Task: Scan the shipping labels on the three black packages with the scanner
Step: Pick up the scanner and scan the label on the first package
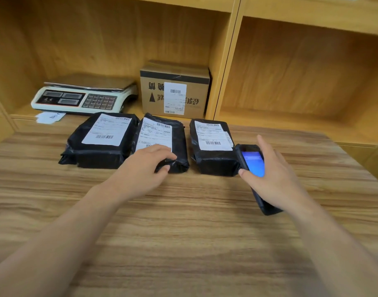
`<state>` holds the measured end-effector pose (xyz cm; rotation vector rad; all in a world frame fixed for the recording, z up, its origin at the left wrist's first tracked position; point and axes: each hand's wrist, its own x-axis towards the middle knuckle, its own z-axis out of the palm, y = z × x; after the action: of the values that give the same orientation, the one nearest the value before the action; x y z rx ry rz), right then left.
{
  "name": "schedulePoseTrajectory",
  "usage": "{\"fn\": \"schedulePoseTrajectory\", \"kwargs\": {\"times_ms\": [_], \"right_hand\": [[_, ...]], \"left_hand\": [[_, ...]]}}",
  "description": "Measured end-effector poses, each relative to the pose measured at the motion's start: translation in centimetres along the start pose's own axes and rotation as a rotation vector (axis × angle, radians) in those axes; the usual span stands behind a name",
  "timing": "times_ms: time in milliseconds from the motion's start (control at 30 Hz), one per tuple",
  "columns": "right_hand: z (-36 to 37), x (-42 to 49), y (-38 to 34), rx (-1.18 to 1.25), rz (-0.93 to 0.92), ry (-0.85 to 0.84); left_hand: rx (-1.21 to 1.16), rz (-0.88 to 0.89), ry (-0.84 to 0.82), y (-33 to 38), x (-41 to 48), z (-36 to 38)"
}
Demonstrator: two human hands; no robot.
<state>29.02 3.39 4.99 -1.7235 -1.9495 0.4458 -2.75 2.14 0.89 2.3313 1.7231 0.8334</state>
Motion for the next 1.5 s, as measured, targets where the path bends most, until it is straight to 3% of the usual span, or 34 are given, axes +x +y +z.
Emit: {"fn": "schedulePoseTrajectory", "kwargs": {"times_ms": [500,1100,1500], "right_hand": [[3.4,3.9,-5.8,0.042,-0.183,0.022],[6.4,7.0,-12.0,0.046,-0.343,-0.096],[5.4,7.5,-11.2,0.028,-0.285,-0.192]], "left_hand": [[0.073,-0.160,0.121,-5.6,1.0,-5.8],[0.048,-0.410,0.261,-11.8,2.2,-8.2],[0.015,-0.531,0.289,-14.7,3.3,-9.1]]}}
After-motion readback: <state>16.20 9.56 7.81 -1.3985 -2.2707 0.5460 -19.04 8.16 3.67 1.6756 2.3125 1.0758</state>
